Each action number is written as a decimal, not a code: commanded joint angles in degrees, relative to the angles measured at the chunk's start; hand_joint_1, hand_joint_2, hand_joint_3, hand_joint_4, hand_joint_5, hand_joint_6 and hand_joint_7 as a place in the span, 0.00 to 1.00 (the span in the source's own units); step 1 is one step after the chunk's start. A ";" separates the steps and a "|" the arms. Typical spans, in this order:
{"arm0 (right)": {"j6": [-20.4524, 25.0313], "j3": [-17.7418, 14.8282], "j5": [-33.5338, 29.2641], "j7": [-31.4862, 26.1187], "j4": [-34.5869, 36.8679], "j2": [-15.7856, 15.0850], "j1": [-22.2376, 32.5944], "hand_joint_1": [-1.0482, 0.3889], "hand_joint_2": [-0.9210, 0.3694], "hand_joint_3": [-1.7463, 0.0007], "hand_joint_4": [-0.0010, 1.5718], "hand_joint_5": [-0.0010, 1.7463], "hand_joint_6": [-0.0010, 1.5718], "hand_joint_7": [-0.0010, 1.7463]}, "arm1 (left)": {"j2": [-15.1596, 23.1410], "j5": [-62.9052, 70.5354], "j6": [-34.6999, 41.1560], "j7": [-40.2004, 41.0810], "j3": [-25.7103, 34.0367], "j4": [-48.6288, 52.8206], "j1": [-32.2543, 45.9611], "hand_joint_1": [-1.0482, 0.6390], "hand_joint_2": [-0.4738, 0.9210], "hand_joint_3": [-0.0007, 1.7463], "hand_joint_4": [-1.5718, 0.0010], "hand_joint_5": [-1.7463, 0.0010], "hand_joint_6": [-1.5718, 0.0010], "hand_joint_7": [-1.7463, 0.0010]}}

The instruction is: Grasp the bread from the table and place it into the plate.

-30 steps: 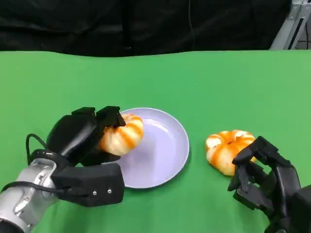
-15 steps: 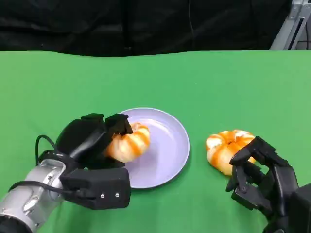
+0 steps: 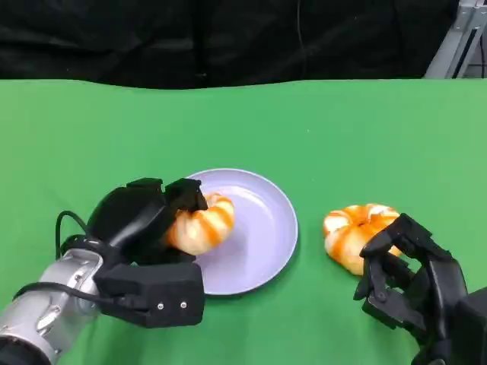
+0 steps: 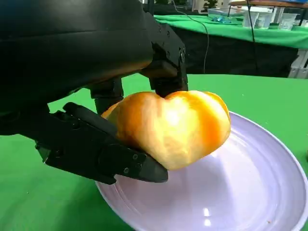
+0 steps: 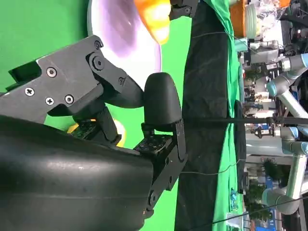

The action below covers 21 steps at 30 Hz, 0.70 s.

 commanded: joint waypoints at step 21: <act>-0.44 -0.20 0.09 -0.41 -0.31 -0.20 -0.27 0.63 0.22 0.38 0.53 1.00 0.39 0.93 | -2.56 2.00 -1.69 2.22 -3.11 11.86 -7.70 0.55 1.00 0.19 0.71 0.01 0.63 0.22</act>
